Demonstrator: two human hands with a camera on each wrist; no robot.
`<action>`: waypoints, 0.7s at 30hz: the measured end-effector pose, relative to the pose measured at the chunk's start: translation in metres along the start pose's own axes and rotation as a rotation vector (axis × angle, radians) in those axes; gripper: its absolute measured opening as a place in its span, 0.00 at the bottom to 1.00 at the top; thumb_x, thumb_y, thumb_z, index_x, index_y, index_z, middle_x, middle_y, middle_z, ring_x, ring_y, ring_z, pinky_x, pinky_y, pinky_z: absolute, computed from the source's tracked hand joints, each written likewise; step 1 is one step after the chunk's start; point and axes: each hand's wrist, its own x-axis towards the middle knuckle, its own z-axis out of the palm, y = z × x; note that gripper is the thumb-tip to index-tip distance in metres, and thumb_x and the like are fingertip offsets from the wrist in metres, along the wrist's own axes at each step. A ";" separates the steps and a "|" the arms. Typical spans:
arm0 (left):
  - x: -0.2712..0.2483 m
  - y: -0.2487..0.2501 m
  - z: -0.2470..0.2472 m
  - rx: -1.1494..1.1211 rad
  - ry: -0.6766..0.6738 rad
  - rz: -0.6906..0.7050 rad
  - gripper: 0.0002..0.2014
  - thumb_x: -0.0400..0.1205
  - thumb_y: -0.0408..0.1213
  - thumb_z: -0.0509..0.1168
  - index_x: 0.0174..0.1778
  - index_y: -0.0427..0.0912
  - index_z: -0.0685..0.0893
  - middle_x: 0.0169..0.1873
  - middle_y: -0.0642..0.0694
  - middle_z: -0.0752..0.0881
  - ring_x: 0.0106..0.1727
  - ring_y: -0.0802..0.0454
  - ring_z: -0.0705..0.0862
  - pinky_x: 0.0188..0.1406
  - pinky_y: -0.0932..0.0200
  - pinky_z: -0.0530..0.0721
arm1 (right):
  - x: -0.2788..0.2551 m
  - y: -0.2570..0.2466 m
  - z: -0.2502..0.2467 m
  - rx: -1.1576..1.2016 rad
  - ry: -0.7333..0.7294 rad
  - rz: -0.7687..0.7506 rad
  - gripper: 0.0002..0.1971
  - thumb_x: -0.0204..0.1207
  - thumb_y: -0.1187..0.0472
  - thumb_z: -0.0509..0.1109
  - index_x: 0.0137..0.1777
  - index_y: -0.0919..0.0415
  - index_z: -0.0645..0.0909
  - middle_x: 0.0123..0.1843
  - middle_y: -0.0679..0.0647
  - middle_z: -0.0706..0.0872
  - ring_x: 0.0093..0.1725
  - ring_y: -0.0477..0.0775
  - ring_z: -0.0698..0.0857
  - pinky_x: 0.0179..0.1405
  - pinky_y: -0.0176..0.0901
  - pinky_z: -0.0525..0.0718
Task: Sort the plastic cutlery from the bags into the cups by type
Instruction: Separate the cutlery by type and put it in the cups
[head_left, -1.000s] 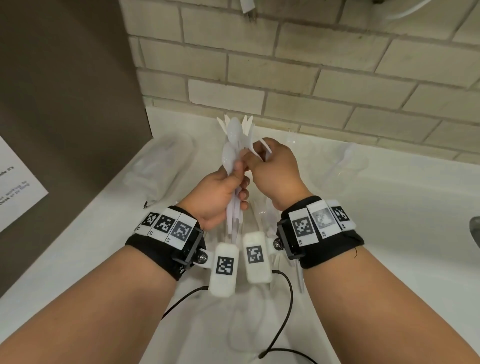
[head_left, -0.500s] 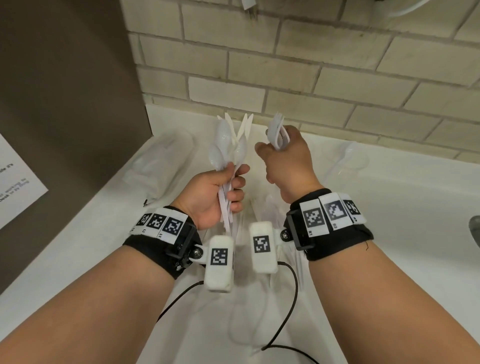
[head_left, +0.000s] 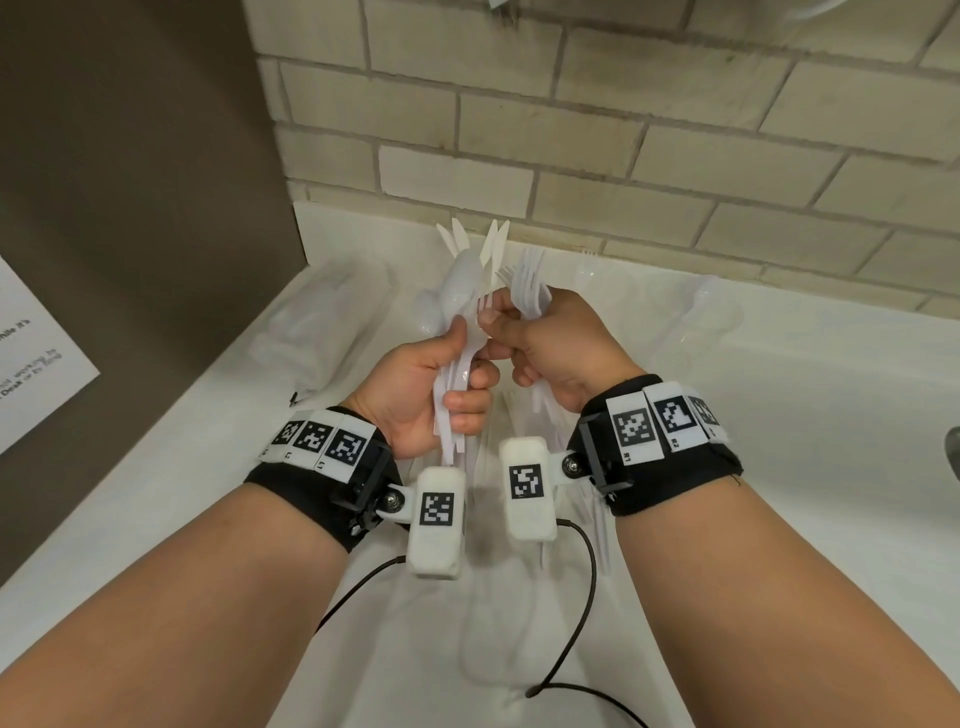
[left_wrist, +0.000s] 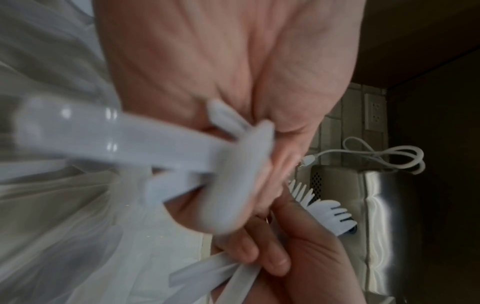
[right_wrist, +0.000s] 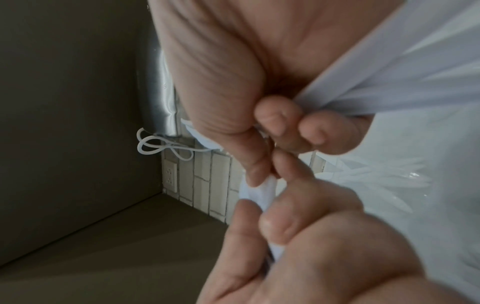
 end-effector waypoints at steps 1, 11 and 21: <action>0.001 -0.001 0.002 0.024 0.029 0.009 0.20 0.81 0.54 0.56 0.47 0.39 0.82 0.27 0.49 0.72 0.18 0.58 0.68 0.18 0.64 0.69 | 0.001 0.000 0.001 -0.017 0.013 -0.007 0.03 0.78 0.65 0.71 0.48 0.64 0.82 0.29 0.55 0.83 0.22 0.46 0.81 0.20 0.38 0.70; 0.004 -0.004 0.014 0.285 0.232 0.152 0.14 0.85 0.44 0.57 0.45 0.37 0.81 0.33 0.43 0.86 0.32 0.49 0.85 0.37 0.54 0.86 | 0.009 0.003 0.001 0.024 0.227 -0.092 0.04 0.81 0.62 0.66 0.44 0.56 0.78 0.34 0.55 0.81 0.24 0.52 0.76 0.23 0.40 0.74; 0.000 -0.001 0.009 0.166 0.143 0.093 0.16 0.87 0.40 0.52 0.54 0.37 0.83 0.47 0.41 0.89 0.48 0.45 0.90 0.55 0.47 0.85 | 0.007 0.000 -0.007 0.099 0.255 -0.062 0.04 0.82 0.62 0.62 0.49 0.55 0.77 0.36 0.52 0.90 0.25 0.48 0.78 0.22 0.38 0.73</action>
